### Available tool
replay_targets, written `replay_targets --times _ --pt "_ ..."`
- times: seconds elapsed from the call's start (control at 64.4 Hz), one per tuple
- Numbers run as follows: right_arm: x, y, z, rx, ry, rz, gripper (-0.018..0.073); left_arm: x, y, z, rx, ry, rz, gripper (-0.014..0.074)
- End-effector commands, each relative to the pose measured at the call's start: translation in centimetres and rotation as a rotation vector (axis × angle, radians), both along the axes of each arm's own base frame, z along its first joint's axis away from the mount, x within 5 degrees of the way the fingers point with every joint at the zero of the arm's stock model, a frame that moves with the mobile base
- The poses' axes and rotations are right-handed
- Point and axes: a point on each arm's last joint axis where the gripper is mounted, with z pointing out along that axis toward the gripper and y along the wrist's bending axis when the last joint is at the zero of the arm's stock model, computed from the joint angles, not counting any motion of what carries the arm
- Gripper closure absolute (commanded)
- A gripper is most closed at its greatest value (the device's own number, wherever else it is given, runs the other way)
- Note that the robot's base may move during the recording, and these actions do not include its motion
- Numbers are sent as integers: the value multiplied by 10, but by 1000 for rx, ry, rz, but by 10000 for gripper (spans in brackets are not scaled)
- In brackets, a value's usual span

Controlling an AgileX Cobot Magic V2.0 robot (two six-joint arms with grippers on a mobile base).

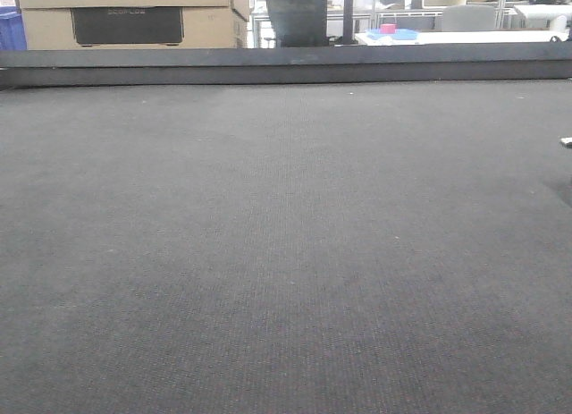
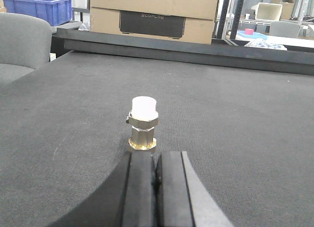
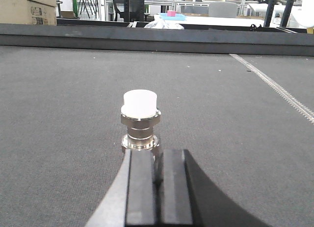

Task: Place valve from conveyor to right shelf box
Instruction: 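Move both grippers above the two white-capped valves on the conveyor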

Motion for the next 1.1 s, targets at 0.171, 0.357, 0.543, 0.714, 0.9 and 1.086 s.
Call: replay_targets --times 0.171,0.357,0.543,0.714,0.9,1.086 --pt "0 0 2 3 -21 -7 722 -1 0 2 -3 -24 -1 707" --pt "0 0 2 3 -21 -7 722 -1 0 2 -3 -24 -1 707" --pt "0 -1 4 2 -40 -8 722 -1 0 3 -3 -27 -1 707" --pt "0 -1 11 1 -124 -15 722 -1 0 7 1 -78 -4 707" --pt "-2 -2 22 -1 -249 -26 722 -3 -1 23 15 -255 -14 707" --pt "-13 -1 65 -2 -290 -16 722 -14 -2 66 50 -329 -8 707"
